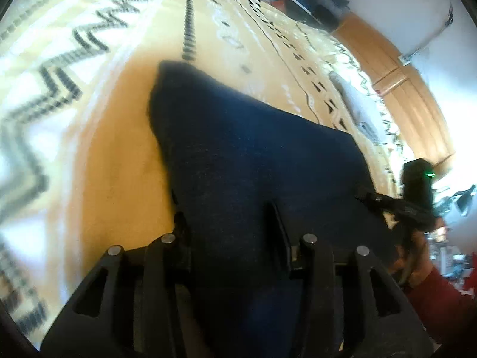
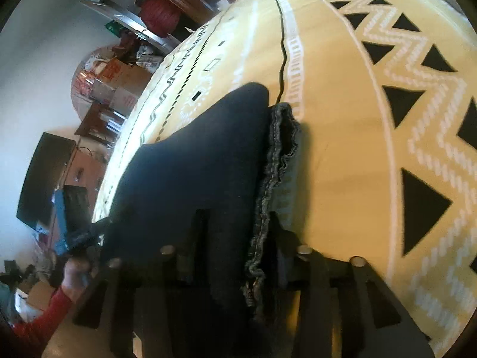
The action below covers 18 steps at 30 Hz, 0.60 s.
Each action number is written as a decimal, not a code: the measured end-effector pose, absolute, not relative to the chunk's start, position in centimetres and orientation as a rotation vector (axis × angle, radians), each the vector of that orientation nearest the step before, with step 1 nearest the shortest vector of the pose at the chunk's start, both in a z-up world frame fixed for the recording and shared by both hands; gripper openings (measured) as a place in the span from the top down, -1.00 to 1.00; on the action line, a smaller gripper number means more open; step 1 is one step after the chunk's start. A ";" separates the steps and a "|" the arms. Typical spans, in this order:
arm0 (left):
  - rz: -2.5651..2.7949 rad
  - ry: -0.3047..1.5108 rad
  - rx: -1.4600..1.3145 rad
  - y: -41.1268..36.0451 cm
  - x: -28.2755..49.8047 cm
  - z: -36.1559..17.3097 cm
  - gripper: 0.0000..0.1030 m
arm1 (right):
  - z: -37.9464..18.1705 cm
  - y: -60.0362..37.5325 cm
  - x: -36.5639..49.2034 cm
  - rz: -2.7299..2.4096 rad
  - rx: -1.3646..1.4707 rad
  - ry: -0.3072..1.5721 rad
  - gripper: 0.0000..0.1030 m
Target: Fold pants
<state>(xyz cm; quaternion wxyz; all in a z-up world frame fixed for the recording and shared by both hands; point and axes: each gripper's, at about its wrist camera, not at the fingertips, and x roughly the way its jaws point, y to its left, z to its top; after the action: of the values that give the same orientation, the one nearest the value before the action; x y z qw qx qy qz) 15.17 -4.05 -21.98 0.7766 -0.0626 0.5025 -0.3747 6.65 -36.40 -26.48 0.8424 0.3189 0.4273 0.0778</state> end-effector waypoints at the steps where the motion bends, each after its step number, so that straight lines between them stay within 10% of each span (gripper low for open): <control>1: -0.795 1.064 -0.105 -4.0 14.5 -21.3 0.16 | -25.7 -36.1 6.3 0.149 0.627 0.904 0.12; 13: -0.637 0.986 -0.143 0.6 9.3 -19.7 0.05 | -22.4 -29.6 -0.3 0.118 0.280 0.854 0.19; 15: -0.568 0.931 -0.100 1.4 8.1 -18.0 0.00 | -20.3 -28.6 -0.9 0.064 0.238 0.844 -0.07; 18: -0.375 0.878 -0.004 2.8 6.0 -17.6 -0.58 | -17.7 -27.4 -4.0 -0.027 0.151 0.777 -0.67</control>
<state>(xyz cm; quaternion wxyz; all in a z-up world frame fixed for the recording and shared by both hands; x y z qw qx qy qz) 6.03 2.79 -17.60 0.8882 -0.0018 0.4225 -0.1804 -4.04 -27.43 -17.69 0.9227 0.0734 0.3783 -0.0131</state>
